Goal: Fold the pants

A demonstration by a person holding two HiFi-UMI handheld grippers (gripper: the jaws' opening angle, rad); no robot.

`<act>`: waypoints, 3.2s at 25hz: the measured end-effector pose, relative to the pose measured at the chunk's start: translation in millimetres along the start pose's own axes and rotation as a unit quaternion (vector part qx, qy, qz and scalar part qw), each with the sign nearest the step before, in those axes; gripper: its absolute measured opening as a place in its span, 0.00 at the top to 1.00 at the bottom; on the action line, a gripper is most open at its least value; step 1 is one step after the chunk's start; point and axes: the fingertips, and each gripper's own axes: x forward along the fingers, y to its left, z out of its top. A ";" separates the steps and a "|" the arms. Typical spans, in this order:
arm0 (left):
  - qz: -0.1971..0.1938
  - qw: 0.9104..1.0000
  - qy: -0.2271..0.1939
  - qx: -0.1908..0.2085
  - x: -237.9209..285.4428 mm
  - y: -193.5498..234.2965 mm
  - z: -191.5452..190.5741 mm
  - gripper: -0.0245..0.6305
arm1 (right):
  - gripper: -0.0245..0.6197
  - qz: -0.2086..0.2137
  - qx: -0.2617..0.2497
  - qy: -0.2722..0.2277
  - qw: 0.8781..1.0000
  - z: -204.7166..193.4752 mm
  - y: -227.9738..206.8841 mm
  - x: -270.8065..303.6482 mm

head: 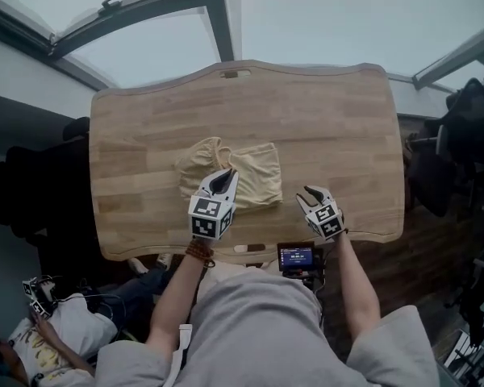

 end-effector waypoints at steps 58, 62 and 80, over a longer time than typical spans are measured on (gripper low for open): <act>0.089 0.989 0.113 0.040 -57.8 80.3 -184.2 0.89 | 0.78 0.277 -0.161 0.101 0.942 78.6 109.0 84.1; 0.100 0.985 0.140 0.036 -63.3 95.8 -206.2 0.89 | 0.87 0.229 -0.150 0.164 0.948 43.3 111.5 89.4; 0.018 0.977 0.160 0.140 -39.4 71.0 -179.6 0.89 | 0.78 0.120 -0.290 0.022 0.949 137.7 107.5 116.2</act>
